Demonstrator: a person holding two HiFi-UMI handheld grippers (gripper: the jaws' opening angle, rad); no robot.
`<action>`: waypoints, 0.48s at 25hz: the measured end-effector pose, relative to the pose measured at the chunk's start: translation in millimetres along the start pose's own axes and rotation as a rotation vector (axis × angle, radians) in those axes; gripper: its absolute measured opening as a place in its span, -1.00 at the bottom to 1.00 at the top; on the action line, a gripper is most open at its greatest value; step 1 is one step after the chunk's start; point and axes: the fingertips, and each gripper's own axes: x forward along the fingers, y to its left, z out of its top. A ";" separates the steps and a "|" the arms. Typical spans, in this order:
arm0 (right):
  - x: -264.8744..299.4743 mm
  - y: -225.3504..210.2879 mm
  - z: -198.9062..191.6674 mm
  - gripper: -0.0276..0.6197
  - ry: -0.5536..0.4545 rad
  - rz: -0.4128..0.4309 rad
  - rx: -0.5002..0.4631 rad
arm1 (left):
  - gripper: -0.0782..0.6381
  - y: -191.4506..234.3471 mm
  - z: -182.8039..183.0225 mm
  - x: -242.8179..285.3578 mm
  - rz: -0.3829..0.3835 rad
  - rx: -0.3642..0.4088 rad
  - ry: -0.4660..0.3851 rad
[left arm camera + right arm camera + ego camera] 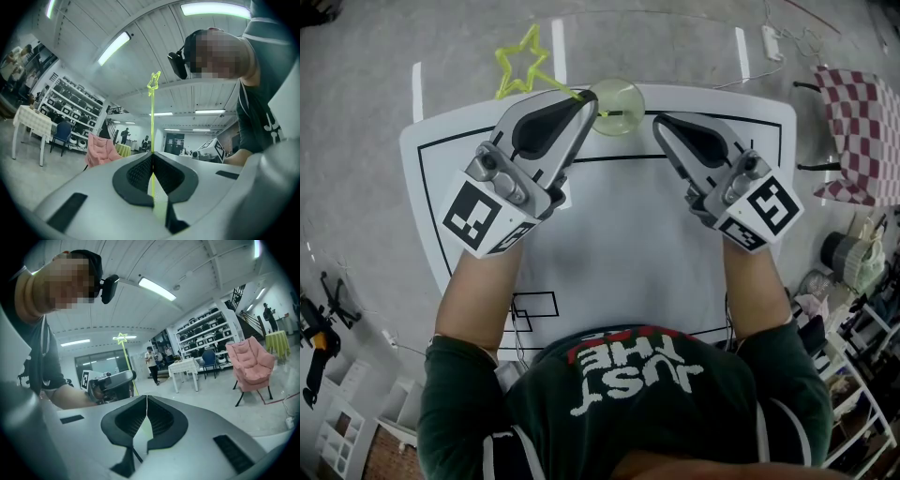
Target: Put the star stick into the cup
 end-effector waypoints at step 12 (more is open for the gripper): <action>-1.7 6.3 2.5 -0.81 0.001 0.015 -0.009 | -0.76 -5.0 -0.9 0.5 0.000 0.020 0.013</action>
